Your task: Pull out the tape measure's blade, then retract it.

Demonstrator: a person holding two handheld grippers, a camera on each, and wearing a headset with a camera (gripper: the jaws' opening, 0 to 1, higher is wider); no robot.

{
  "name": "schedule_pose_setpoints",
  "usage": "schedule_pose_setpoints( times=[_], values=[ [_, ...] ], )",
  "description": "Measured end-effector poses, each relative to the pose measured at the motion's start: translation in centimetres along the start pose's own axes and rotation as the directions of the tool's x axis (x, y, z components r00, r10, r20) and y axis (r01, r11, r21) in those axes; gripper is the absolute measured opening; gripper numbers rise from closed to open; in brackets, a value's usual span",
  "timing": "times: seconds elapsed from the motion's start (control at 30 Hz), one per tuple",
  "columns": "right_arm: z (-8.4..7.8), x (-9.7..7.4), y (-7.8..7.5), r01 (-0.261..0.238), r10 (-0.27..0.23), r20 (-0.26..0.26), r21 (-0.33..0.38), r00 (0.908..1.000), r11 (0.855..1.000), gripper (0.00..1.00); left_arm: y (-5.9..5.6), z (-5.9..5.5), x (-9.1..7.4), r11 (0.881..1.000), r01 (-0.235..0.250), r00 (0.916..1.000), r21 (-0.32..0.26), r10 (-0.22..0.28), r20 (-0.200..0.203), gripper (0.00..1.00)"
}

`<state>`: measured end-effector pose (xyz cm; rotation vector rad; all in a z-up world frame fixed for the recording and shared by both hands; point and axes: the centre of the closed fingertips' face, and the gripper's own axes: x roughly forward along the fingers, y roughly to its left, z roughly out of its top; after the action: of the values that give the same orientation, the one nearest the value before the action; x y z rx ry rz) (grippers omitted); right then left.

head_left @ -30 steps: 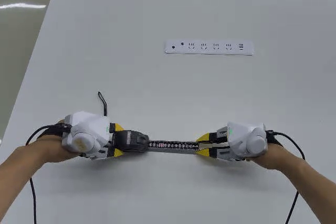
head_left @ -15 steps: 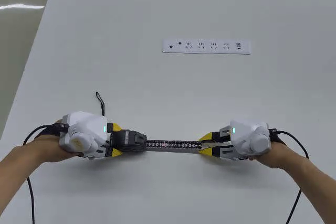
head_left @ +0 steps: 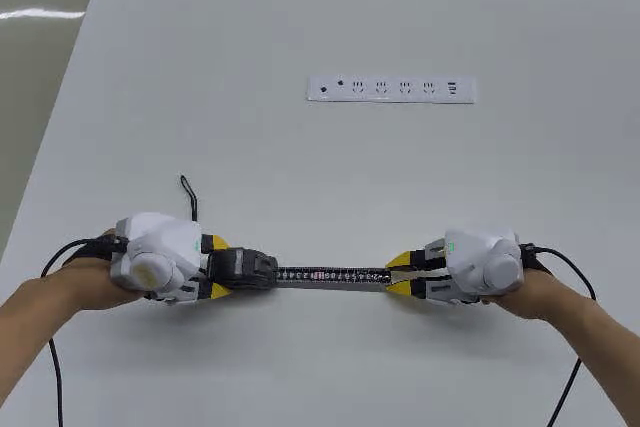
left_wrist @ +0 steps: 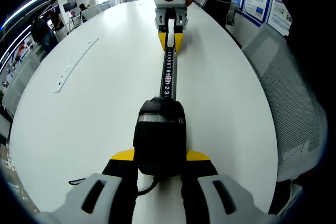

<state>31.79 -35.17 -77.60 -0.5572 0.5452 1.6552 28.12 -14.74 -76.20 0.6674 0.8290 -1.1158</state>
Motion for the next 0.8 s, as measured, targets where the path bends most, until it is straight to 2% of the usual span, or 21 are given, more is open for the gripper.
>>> schedule_pose_setpoints(
  times=[0.8],
  values=[
    [-1.5,-1.5,-0.1,0.006,-0.006,-0.013,0.010,0.9999,1.000,0.09,0.0,0.2,0.1,1.000,-0.002,1.0000,-0.007,0.002,-0.003,0.27]
  ],
)
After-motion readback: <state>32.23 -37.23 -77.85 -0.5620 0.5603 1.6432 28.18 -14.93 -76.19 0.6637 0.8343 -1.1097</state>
